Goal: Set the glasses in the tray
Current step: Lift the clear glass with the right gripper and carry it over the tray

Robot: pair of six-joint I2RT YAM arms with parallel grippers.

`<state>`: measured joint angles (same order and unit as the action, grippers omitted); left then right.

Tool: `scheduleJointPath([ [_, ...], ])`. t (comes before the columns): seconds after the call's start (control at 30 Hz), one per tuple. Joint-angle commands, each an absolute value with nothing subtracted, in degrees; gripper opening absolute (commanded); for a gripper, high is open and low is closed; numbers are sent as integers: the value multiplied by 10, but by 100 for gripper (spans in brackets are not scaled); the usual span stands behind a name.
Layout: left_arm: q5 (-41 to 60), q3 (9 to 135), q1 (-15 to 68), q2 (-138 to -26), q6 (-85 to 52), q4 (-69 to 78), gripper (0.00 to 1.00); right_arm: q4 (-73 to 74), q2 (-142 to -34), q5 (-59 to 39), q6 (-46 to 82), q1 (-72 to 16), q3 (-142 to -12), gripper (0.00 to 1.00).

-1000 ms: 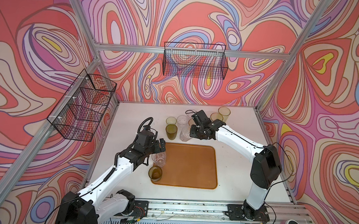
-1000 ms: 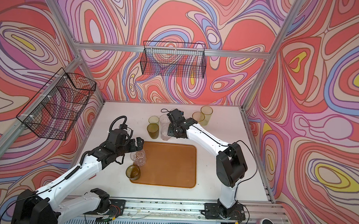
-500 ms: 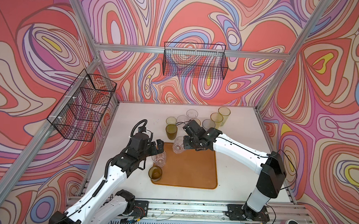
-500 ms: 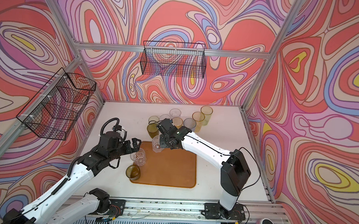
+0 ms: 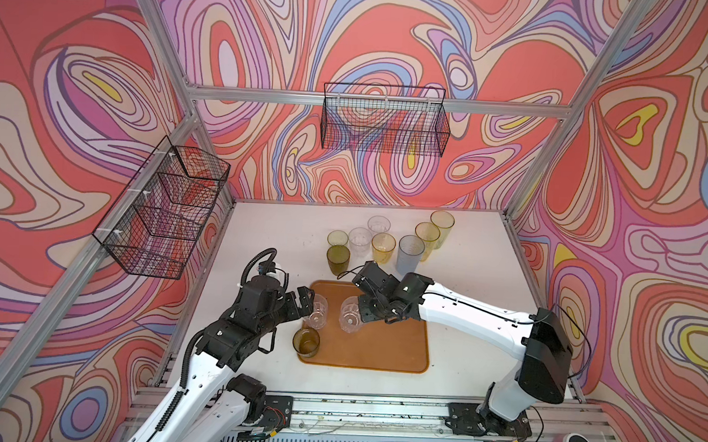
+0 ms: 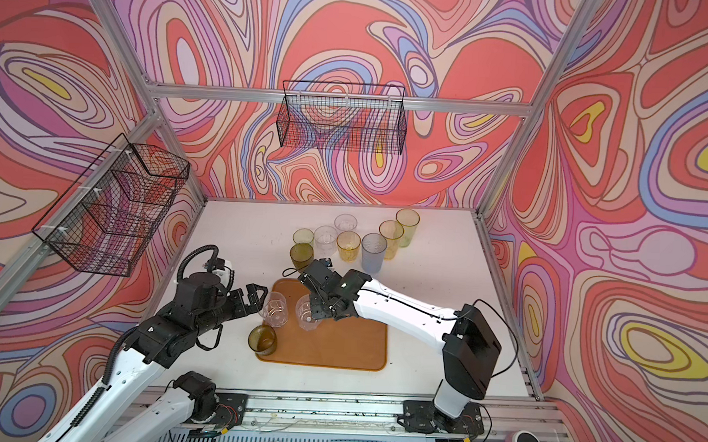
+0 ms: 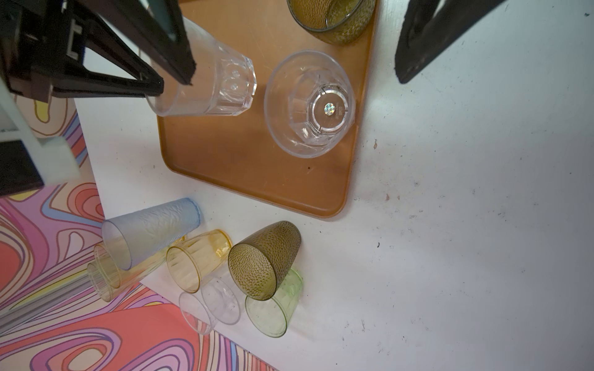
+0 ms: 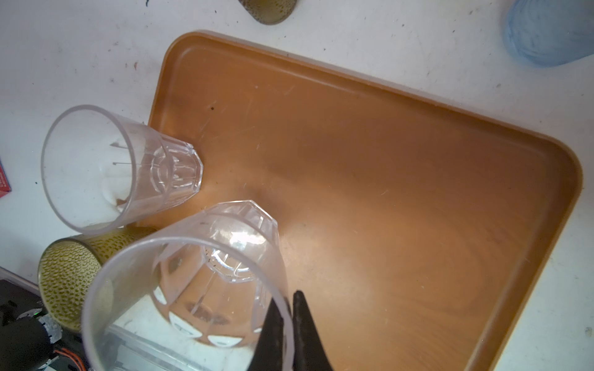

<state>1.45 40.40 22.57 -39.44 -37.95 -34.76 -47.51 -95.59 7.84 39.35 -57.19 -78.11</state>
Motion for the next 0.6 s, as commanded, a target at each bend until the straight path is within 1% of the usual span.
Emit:
scheduleJointPath([
  [0.0,8,406,227,-386,-389,-385,100,-458,-944,95,409,-599,-768,0],
  [0.57,11,411,220,-387,-382,-395,100,-436,-963,107,416,-660,-757,0],
])
